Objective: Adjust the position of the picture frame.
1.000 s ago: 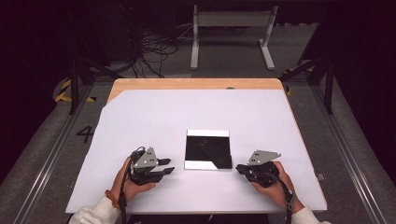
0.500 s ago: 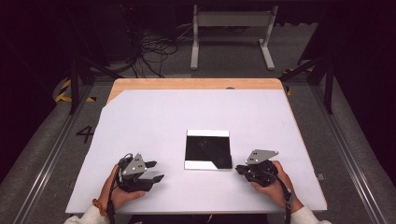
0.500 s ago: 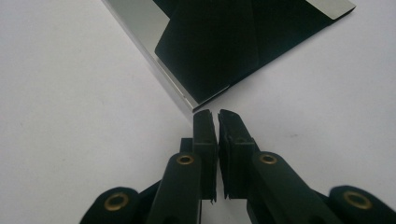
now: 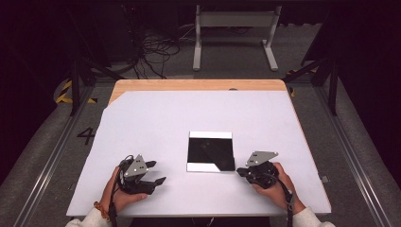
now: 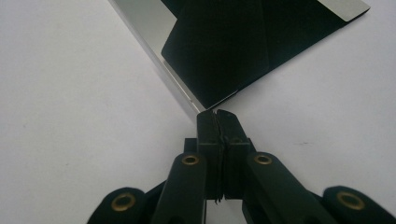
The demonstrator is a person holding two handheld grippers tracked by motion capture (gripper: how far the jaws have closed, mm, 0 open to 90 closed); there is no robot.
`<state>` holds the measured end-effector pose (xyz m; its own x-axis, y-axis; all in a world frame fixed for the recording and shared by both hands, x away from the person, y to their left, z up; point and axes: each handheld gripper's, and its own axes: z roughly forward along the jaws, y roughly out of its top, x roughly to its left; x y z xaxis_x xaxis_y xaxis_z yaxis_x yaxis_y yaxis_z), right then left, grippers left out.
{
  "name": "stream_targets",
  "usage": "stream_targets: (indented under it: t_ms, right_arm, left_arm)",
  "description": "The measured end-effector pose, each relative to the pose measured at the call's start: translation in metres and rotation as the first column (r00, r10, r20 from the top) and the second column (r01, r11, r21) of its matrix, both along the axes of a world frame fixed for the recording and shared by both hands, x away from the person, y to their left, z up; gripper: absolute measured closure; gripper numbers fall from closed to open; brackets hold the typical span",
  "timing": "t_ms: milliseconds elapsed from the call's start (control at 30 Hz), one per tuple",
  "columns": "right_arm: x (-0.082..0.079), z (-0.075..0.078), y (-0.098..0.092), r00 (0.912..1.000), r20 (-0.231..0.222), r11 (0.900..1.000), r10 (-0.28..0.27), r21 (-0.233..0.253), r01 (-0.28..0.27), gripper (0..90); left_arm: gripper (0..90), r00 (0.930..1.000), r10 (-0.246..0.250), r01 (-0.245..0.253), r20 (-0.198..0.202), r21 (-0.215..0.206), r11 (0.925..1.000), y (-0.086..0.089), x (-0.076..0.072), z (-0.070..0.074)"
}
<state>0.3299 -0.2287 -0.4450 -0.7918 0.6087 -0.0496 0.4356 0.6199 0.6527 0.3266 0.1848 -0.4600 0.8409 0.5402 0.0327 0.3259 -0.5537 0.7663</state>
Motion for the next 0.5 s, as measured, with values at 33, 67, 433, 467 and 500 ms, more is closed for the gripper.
stream_targets:
  t_ms: [33, 67, 433, 467, 500]
  right_arm:
    - [0.0002, -0.0003, 0.0006, 1.0000, 0.000, 1.000, -0.002, -0.003, 0.002, 89.5]
    - [0.0005, -0.0003, 0.0011, 1.0000, 0.002, 1.000, -0.002, -0.006, 0.002, 89.5]
    - [0.0025, 0.0009, 0.0060, 0.9998, -0.014, 0.999, 0.013, -0.032, -0.014, 90.0]
    - [0.0028, 0.0017, 0.0066, 0.9997, -0.018, 0.999, 0.018, -0.043, -0.019, 90.0]
    - [0.0034, 0.0021, 0.0075, 0.9996, -0.020, 0.999, 0.018, -0.049, -0.019, 90.0]
  left_arm:
    - [31.3, 1.0000, 0.000, 0.000, -0.002, 0.002, 1.0000, -0.0001, 0.0002, -0.0002]
    - [31.0, 1.0000, -0.001, 0.001, -0.001, 0.005, 1.0000, -0.0002, 0.0004, -0.0004]
    - [30.9, 0.9998, -0.004, 0.004, -0.022, 0.000, 1.0000, 0.0020, 0.0015, -0.0003]
    - [30.9, 0.9997, -0.004, 0.004, -0.023, -0.001, 1.0000, 0.0022, 0.0014, -0.0003]
    - [30.9, 0.9997, -0.008, 0.008, -0.022, 0.000, 1.0000, 0.0022, 0.0016, -0.0003]
